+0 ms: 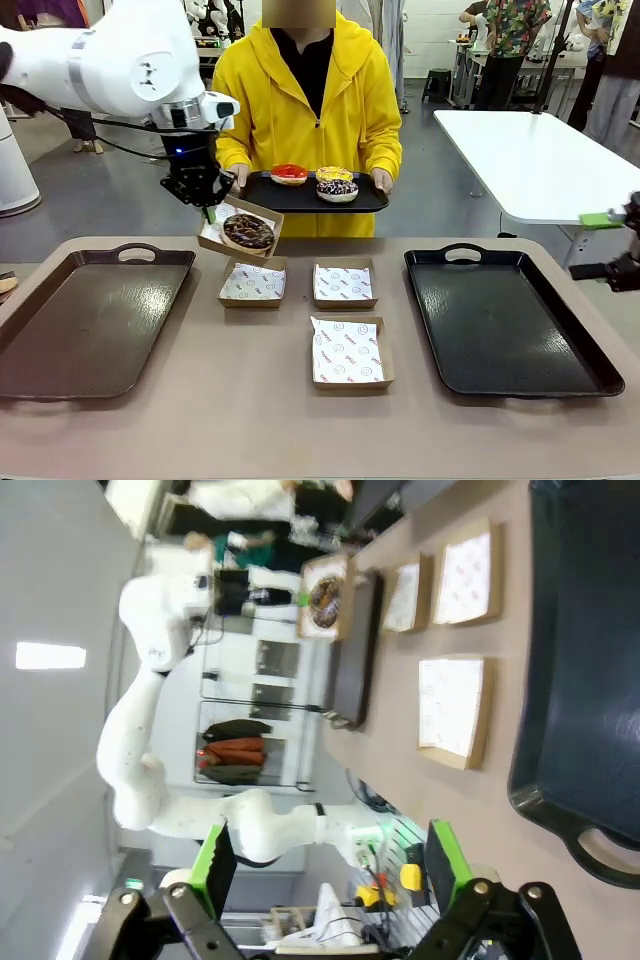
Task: Individually package the donuts and arrange them on the tray.
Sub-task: Place the picked Paper togo box on the Handle tray while simultaneously picking up another Paper togo box from the table with the other hand.
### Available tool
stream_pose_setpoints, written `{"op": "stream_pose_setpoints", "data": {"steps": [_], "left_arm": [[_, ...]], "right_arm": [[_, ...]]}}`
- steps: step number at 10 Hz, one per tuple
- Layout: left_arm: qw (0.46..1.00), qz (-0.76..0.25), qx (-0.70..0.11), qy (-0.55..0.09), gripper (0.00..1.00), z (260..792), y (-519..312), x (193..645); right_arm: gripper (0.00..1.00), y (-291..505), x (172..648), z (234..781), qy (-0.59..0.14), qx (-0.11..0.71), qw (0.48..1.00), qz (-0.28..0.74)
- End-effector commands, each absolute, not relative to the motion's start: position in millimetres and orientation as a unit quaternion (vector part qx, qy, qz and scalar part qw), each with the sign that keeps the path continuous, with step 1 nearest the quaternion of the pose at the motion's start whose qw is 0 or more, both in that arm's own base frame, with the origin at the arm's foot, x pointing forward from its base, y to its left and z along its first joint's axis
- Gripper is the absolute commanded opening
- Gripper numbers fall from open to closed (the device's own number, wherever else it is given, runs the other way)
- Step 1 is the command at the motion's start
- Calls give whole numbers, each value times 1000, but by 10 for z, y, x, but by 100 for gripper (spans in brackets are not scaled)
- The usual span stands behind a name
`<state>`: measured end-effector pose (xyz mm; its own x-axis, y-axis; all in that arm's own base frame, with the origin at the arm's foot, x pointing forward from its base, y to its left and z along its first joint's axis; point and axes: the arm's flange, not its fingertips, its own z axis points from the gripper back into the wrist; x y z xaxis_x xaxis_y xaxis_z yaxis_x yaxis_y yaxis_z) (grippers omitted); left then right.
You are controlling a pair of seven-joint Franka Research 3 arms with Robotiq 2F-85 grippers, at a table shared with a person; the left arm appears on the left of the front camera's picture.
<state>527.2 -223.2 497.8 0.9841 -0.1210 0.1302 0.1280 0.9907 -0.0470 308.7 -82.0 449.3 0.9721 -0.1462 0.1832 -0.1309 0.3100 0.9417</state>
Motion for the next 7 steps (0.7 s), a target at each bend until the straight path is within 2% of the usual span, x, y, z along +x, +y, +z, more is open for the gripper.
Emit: {"op": "stream_pose_setpoints", "data": {"steps": [1, 4, 7], "left_arm": [[994, -81, -32, -67, 1, 5093, -1753, 4893], [997, -54, -38, -47, 1, 4979, -1135, 4625], [999, 3, -39, -18, 1, 4738, -605, 4440]], "right_arm": [[100, -322, 3317, 4874, -58, 502, 863, 9], [100, 447, 3677, 5074, -28, 407, 913, 7], [100, 1123, 3875, 4885, -7, 336, 942, 13]]}}
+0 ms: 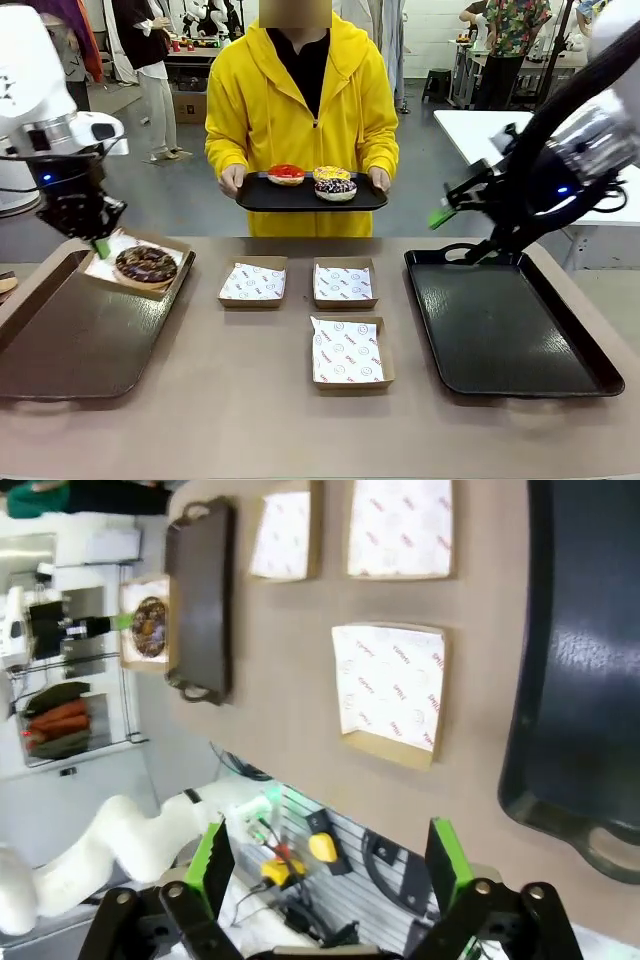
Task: Individually package the donuts and arrange them on the tray.
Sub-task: Place the picked Paper togo box on the Handle tray while simultaneously picking up another Paper togo box from the table with the other hand.
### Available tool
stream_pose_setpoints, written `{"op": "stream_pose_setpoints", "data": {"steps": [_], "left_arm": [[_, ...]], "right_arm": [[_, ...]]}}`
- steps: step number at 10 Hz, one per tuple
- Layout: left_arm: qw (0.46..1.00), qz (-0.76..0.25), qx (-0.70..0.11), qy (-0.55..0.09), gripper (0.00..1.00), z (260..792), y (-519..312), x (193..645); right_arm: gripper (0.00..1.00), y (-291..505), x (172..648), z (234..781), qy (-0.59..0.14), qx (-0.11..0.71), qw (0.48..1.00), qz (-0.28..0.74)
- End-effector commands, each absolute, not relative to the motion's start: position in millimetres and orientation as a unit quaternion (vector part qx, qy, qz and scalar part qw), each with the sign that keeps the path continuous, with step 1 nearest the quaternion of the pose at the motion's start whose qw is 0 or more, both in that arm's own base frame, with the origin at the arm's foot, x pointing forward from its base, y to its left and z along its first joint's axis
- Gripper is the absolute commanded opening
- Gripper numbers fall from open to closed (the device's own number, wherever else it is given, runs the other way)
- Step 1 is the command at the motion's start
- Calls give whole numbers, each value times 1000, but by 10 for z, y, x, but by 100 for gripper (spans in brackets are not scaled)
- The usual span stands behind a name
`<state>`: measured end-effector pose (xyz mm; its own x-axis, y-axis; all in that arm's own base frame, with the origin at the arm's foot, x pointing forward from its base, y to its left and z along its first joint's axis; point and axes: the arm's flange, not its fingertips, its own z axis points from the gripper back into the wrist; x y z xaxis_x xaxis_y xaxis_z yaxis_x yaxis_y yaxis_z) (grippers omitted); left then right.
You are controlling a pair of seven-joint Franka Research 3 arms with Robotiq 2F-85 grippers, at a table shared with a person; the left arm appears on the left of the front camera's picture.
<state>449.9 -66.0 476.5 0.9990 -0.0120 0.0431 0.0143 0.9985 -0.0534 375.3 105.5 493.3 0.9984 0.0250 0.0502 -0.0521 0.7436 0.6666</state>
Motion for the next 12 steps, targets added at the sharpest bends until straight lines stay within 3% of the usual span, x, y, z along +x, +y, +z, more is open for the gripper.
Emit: {"op": "stream_pose_setpoints", "data": {"steps": [1, 5, 12], "left_arm": [[999, 15, -45, -11, 1, 4638, -467, 4413], [999, 28, -39, 13, 1, 4447, -217, 4372], [999, 36, -38, 14, 1, 4431, -259, 4385]], "right_arm": [[100, 1248, 3851, 4780, -2, 320, 947, 19], [100, 1441, 3704, 4557, 29, 300, 953, 34], [100, 1426, 3753, 4569, 19, 305, 951, 37]]}}
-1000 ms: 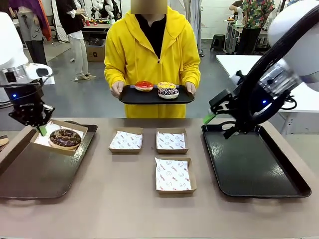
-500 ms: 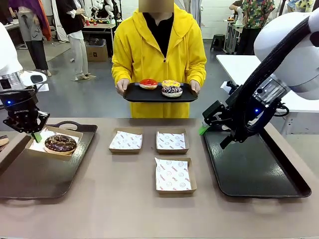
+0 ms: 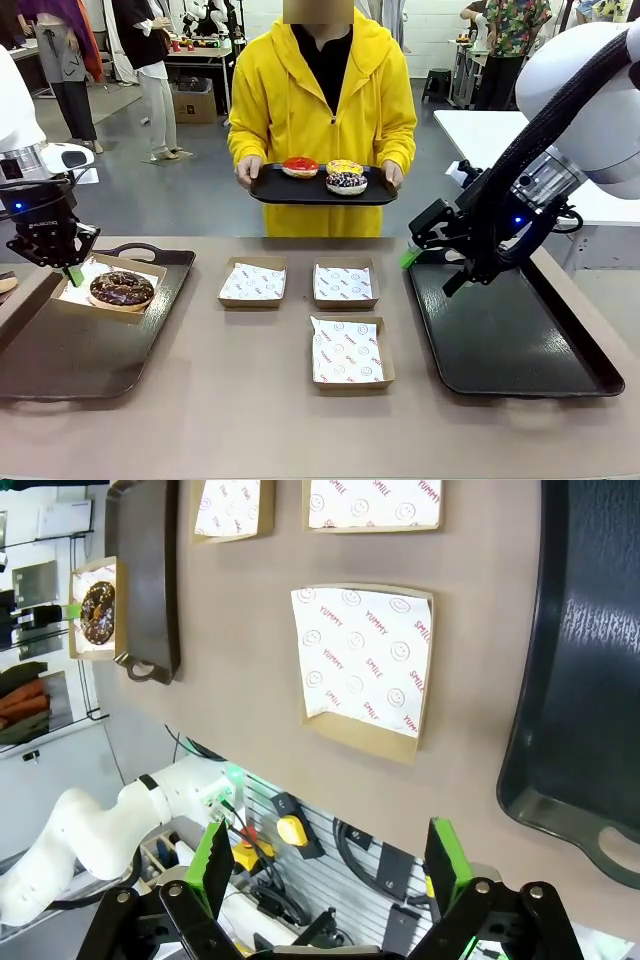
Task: Individually package the donuts and arrange them on the tray.
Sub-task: Place the picked Paper togo box on the Handle tray while simultaneously picking up another Paper togo box from the table with the other hand.
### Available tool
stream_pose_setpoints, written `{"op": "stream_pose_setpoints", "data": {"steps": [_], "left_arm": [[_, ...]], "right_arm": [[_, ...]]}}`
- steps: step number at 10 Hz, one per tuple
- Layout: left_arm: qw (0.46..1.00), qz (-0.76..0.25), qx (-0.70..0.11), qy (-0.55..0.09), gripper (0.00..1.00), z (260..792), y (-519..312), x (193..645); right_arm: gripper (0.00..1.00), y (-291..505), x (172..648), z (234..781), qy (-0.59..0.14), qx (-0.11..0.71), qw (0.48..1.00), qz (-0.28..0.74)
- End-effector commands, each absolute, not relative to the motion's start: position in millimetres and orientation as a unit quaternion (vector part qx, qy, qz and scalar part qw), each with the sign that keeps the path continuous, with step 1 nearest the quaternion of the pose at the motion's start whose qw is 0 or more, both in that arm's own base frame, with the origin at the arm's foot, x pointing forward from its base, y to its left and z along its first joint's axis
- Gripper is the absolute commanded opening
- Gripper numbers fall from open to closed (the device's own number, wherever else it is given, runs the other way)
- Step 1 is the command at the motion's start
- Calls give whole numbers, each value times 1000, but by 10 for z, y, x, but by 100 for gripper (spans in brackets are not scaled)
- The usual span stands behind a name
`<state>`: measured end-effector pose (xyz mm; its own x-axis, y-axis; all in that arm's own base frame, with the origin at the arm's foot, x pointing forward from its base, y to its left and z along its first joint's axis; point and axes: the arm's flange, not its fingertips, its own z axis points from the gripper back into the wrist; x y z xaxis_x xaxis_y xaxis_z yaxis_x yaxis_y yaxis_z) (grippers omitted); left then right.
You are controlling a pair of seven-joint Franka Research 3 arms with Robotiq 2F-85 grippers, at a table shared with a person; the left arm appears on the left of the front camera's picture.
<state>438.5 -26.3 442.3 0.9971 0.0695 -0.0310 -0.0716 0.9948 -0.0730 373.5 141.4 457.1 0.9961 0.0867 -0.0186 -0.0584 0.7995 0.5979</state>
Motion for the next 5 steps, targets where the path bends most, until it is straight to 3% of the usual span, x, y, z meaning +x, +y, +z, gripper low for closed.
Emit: {"op": "stream_pose_setpoints", "data": {"steps": [1, 2, 5], "left_arm": [[999, 36, -38, 14, 1, 4431, -259, 4385], [999, 35, -37, 14, 1, 4423, -263, 4385], [1000, -10, 16, -1, 1, 4266, -246, 4170]], "right_arm": [[100, 1426, 3753, 4569, 19, 305, 951, 37], [100, 1414, 3735, 4571, 23, 314, 948, 38], [100, 1784, 3762, 4401, -2, 191, 980, 48]]}}
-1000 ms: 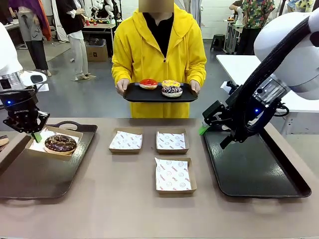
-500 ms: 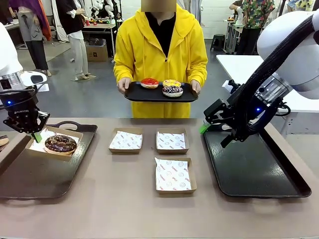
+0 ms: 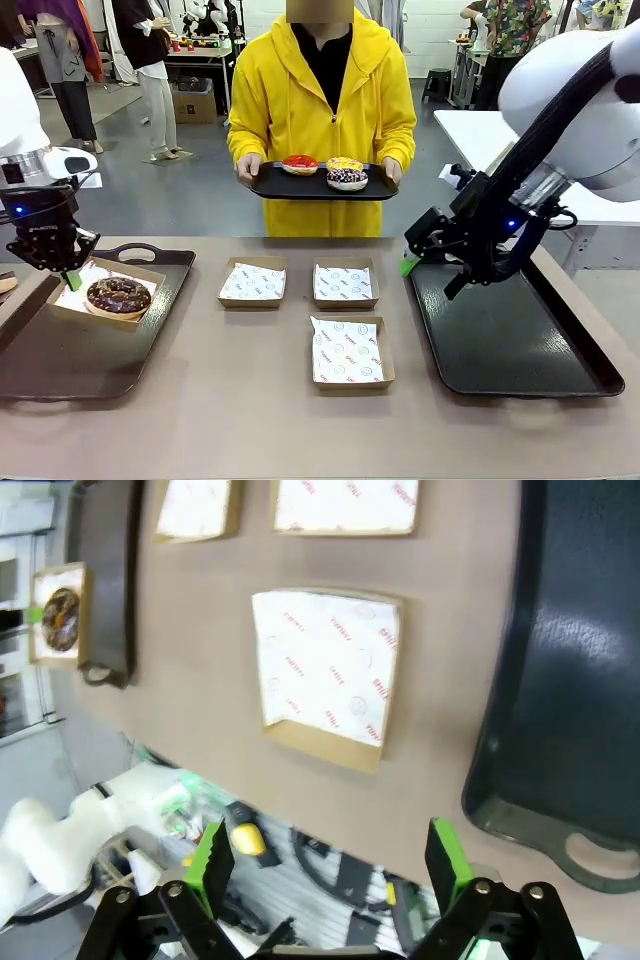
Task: Individually package the donuts and arrange them on the tray.
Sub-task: Place the picked Paper togo box on the Handle tray while simultaneously picking up another Paper togo box from the table with the other hand.
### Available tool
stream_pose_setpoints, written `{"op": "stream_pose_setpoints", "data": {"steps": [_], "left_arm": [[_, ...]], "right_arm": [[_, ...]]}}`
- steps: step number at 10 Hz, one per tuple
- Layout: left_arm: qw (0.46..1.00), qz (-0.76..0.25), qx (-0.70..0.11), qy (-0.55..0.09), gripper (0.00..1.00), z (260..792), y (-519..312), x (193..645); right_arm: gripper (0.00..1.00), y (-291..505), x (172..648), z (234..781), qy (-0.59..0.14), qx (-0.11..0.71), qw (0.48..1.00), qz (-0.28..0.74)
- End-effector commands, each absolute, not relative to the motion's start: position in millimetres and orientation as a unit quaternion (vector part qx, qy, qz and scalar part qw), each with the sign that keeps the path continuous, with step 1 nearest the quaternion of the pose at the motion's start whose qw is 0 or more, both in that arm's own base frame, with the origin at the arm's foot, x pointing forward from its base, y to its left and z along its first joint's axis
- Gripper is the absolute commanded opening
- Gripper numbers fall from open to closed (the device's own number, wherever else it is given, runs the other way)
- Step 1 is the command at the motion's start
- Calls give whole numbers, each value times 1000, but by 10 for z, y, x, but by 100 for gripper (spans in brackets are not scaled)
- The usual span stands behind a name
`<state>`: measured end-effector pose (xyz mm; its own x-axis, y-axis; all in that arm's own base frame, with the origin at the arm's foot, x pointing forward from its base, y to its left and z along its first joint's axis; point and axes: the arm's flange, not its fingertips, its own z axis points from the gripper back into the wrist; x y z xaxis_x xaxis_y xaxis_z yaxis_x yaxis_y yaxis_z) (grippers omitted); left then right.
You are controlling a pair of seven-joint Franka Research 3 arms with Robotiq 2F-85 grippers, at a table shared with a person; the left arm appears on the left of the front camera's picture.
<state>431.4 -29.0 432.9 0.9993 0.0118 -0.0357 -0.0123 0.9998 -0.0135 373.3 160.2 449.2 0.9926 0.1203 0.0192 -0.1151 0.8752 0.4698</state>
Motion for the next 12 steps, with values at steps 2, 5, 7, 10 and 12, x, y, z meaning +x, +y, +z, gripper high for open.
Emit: {"op": "stream_pose_setpoints", "data": {"steps": [2, 5, 7, 10, 12], "left_arm": [[999, -13, 34, -15, 1, 4157, -191, 3980], [999, 4, 18, -32, 1, 4002, -143, 3813], [999, 27, 4, -26, 1, 3938, -120, 3826], [1000, -1, 18, -20, 1, 4004, -173, 3836], [1000, -1, 18, -20, 1, 4004, -173, 3836]], "right_arm": [[100, 1967, 3774, 4255, -7, 155, 987, 44], [100, 2252, 3755, 3980, -33, 121, 992, 27], [100, 2349, 3736, 3794, -31, 111, 993, 21], [100, 2430, 3723, 3540, -11, 78, 997, 25], [100, 2537, 3707, 3460, 0, 57, 998, 33]]}}
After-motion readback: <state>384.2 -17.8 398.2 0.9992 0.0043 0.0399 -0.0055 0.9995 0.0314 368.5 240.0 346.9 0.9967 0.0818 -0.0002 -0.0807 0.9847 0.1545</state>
